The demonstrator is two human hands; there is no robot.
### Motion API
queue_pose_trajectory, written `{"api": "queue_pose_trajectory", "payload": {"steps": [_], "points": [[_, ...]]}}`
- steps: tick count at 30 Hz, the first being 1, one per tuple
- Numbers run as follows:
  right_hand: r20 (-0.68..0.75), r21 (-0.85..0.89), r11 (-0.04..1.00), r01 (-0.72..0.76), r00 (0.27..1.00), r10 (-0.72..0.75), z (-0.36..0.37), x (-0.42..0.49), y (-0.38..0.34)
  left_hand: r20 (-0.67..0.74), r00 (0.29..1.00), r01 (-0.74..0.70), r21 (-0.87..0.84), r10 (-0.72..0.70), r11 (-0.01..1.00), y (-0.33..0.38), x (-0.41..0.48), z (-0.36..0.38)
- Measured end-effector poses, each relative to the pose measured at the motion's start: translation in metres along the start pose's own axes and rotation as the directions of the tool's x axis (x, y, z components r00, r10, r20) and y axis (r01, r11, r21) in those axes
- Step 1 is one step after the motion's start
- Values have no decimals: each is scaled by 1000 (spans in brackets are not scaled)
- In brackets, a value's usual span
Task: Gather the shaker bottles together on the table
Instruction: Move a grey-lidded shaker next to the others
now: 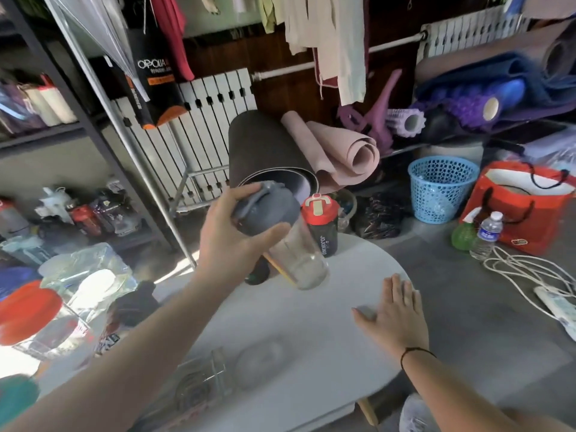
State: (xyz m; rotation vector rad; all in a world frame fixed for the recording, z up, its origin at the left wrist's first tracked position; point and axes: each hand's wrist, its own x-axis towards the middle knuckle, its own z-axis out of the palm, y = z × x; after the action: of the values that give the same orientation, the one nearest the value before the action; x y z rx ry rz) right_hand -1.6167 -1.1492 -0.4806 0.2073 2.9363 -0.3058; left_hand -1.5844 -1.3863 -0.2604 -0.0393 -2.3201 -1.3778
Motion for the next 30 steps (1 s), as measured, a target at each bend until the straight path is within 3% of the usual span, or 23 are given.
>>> {"api": "queue_pose_trajectory", "payload": {"steps": [3,5,9,24,30], "points": [[-12,10,1000,7,1000,-7,-1,0,1,75,997,-19,49,15,999,-14,6,66],[-4,15,1000,6,1000,-6,-2,0,0,109,993,46,51,-51,998,-22,9,102],[18,32,999,5,1000,-6,-3,0,-1,138,988,66,79,-76,995,-37,18,143],[16,24,1000,19,1000,-20,-1,1,-1,121,990,29,316,-70,948,-36,30,176],[13,-3,1000,18,1000,-18,-5,-3,-2,127,989,34,316,-77,948,-37,29,174]]}}
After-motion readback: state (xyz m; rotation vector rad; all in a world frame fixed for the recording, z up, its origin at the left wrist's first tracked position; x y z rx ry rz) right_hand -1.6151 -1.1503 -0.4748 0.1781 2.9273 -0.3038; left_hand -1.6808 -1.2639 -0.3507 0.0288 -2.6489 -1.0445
